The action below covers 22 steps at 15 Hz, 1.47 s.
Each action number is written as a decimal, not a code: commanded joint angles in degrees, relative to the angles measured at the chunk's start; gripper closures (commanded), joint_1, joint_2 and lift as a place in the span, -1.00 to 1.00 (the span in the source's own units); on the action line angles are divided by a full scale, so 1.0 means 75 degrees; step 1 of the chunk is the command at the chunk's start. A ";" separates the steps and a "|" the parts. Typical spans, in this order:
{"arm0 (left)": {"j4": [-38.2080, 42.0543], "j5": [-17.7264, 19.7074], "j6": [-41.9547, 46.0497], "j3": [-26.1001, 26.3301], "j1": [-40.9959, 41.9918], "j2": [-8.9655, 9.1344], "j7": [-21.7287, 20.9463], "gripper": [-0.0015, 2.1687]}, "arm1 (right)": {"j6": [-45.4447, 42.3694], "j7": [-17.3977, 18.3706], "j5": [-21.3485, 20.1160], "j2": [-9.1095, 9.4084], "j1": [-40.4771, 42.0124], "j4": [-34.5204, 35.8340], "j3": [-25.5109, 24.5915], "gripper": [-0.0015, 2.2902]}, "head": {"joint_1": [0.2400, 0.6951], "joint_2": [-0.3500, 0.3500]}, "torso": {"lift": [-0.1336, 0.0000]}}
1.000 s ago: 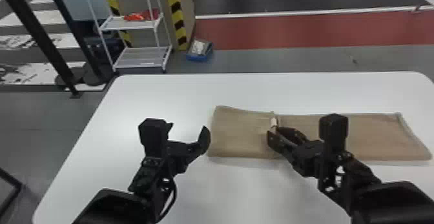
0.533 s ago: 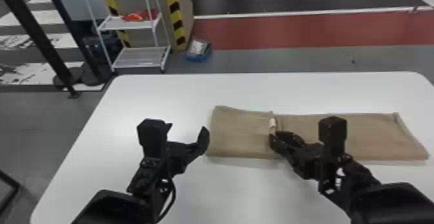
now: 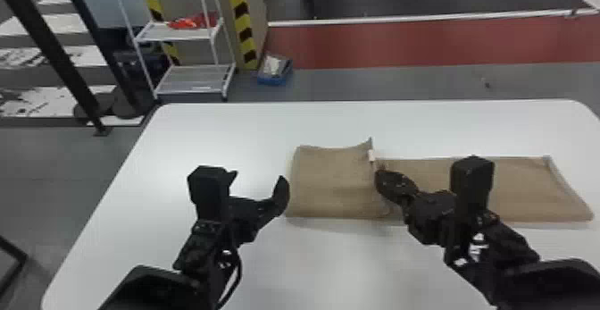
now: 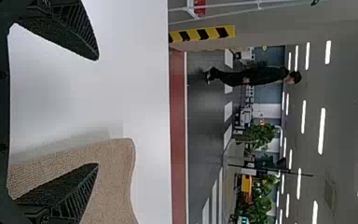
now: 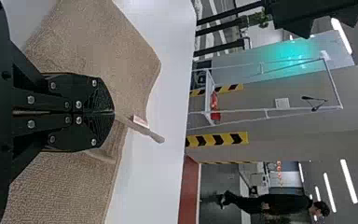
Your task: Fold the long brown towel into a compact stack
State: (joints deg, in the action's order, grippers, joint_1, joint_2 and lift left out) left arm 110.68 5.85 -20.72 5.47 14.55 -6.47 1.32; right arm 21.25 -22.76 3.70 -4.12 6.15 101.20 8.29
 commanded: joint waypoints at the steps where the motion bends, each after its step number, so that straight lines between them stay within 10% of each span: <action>1: 0.0009 -0.0018 -0.0045 0.0032 -0.0007 -0.0004 0.0000 -0.94 | 0.0302 0.0000 -0.0012 -0.0013 0.0329 0.0581 -0.0157 0.14 | 1.00 0.35 | -0.87; 9: 0.0044 -0.0029 -0.0045 0.0126 0.0029 0.0008 0.0012 -0.94 | 0.1123 0.0187 -0.0211 -0.0025 0.0317 0.0253 -0.0286 0.12 | 1.00 0.26 | -0.87; 14: 0.0173 -0.0041 -0.0045 0.0103 0.0122 0.0008 0.0035 -0.94 | 0.0935 0.0328 -0.0047 -0.0025 0.0376 0.0253 -0.0414 -0.71 | 1.00 0.21 | -0.87; 22: 0.0208 -0.0041 0.0026 0.0044 0.0263 0.0008 0.0012 -0.94 | 0.1217 0.0351 -0.0071 0.0057 -0.0152 -0.0298 -0.0250 -0.59 | 1.00 0.22 | -0.87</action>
State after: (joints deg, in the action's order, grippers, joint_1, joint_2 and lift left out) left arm 112.24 5.54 -20.87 5.98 16.24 -6.47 1.48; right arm 30.28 -20.12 3.19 -3.85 5.55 99.90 6.04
